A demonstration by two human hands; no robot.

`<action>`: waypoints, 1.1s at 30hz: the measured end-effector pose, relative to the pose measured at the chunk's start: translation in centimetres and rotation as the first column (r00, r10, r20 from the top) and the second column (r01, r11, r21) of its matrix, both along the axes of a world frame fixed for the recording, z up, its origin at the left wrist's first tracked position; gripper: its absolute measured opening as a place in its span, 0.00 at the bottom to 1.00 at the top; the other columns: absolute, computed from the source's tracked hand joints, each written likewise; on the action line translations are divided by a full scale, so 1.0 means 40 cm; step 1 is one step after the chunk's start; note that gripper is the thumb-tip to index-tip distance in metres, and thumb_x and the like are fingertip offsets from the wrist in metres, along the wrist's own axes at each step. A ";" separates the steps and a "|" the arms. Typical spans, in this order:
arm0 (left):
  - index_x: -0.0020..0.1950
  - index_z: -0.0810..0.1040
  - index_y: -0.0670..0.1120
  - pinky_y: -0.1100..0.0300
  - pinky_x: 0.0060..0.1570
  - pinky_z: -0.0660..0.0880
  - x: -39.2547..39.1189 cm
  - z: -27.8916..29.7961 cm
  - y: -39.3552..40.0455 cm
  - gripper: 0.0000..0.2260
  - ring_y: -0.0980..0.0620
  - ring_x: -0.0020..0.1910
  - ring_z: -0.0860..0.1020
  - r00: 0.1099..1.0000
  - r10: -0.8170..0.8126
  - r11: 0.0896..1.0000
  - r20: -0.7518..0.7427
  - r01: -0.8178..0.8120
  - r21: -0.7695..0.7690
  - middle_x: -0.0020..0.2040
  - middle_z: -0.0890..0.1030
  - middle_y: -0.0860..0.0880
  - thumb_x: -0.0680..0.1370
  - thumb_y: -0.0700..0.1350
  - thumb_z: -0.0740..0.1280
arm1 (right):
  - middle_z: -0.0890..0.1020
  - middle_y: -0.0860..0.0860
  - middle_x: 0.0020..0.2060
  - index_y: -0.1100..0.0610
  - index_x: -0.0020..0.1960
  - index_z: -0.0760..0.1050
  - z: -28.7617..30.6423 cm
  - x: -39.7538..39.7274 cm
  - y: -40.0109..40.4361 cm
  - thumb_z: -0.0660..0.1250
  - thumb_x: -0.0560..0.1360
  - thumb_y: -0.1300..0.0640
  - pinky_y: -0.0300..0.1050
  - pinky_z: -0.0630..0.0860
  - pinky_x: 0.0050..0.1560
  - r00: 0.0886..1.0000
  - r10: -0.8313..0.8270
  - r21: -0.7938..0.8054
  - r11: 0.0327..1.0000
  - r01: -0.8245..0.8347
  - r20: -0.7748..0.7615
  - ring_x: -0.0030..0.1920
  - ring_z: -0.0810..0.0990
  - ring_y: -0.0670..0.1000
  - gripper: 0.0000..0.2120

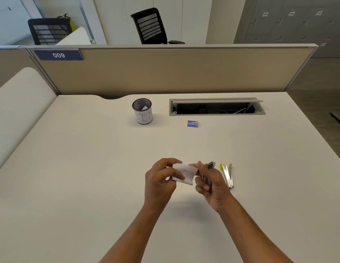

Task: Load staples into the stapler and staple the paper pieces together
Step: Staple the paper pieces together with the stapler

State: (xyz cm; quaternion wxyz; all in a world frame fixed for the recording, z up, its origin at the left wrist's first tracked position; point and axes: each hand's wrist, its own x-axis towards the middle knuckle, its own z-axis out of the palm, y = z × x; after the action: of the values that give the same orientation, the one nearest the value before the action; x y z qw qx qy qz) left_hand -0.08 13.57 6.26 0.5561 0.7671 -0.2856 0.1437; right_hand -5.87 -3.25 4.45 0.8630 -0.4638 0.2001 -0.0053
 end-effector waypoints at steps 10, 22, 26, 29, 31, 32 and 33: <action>0.43 0.83 0.49 0.61 0.44 0.78 0.000 0.001 -0.005 0.19 0.51 0.48 0.82 0.949 -0.020 0.996 -0.314 -0.009 -0.090 0.46 0.84 0.53 0.69 0.28 0.61 | 0.63 0.49 0.26 0.66 0.46 0.83 0.007 0.015 -0.005 0.83 0.62 0.54 0.38 0.56 0.26 0.995 -0.050 -0.215 0.976 0.029 -0.091 0.24 0.57 0.47 0.20; 0.57 0.80 0.52 0.58 0.41 0.79 0.008 -0.006 -0.005 0.16 0.50 0.42 0.83 0.594 -0.259 0.954 -0.761 0.033 -0.299 0.43 0.86 0.42 0.71 0.47 0.77 | 0.65 0.49 0.26 0.61 0.43 0.79 0.021 0.015 -0.012 0.80 0.64 0.56 0.37 0.58 0.25 0.992 -0.056 -0.292 0.956 0.020 -0.115 0.24 0.58 0.48 0.14; 0.57 0.81 0.49 0.58 0.39 0.78 0.002 -0.004 -0.009 0.18 0.49 0.41 0.83 0.562 -0.256 0.953 -0.787 0.012 -0.301 0.45 0.87 0.41 0.68 0.47 0.79 | 0.65 0.49 0.27 0.59 0.41 0.77 0.015 0.014 -0.012 0.80 0.66 0.56 0.37 0.59 0.25 0.994 -0.043 -0.290 0.957 0.011 -0.103 0.24 0.59 0.48 0.13; 0.55 0.82 0.49 0.55 0.41 0.79 0.002 -0.005 -0.010 0.18 0.46 0.42 0.84 0.560 -0.245 0.952 -0.792 -0.016 -0.305 0.44 0.86 0.39 0.67 0.46 0.80 | 0.66 0.48 0.27 0.56 0.38 0.78 0.012 0.013 -0.009 0.80 0.66 0.56 0.37 0.60 0.25 0.995 -0.037 -0.304 0.953 0.006 -0.095 0.24 0.60 0.48 0.11; 0.54 0.82 0.49 0.50 0.46 0.79 0.005 -0.006 -0.009 0.17 0.43 0.43 0.85 0.548 -0.255 0.945 -0.796 -0.032 -0.325 0.44 0.86 0.37 0.67 0.44 0.80 | 0.67 0.48 0.27 0.55 0.36 0.78 0.012 0.014 -0.005 0.79 0.66 0.56 0.37 0.61 0.25 0.994 -0.041 -0.313 0.950 0.008 -0.099 0.24 0.61 0.47 0.10; 0.54 0.83 0.49 0.49 0.48 0.78 0.007 -0.006 -0.009 0.17 0.43 0.43 0.84 0.543 -0.261 0.943 -0.798 -0.033 -0.331 0.43 0.86 0.36 0.67 0.43 0.79 | 0.67 0.48 0.26 0.56 0.37 0.78 0.012 0.015 -0.003 0.79 0.66 0.56 0.37 0.62 0.24 0.993 -0.047 -0.311 0.950 0.013 -0.104 0.24 0.62 0.47 0.09; 0.54 0.83 0.48 0.49 0.48 0.78 0.009 -0.004 -0.009 0.16 0.43 0.43 0.83 0.536 -0.271 0.939 -0.799 -0.034 -0.342 0.42 0.85 0.37 0.67 0.42 0.79 | 0.66 0.48 0.26 0.57 0.39 0.78 0.012 0.015 -0.001 0.78 0.66 0.56 0.37 0.61 0.24 0.992 -0.057 -0.300 0.954 0.022 -0.109 0.24 0.62 0.47 0.10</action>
State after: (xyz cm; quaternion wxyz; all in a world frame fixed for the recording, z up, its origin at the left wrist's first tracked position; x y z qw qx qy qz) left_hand 0.27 13.22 6.09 0.7481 0.6207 -0.0107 -0.2345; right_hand -5.25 -3.29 4.93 0.7699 -0.5840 0.2560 -0.0255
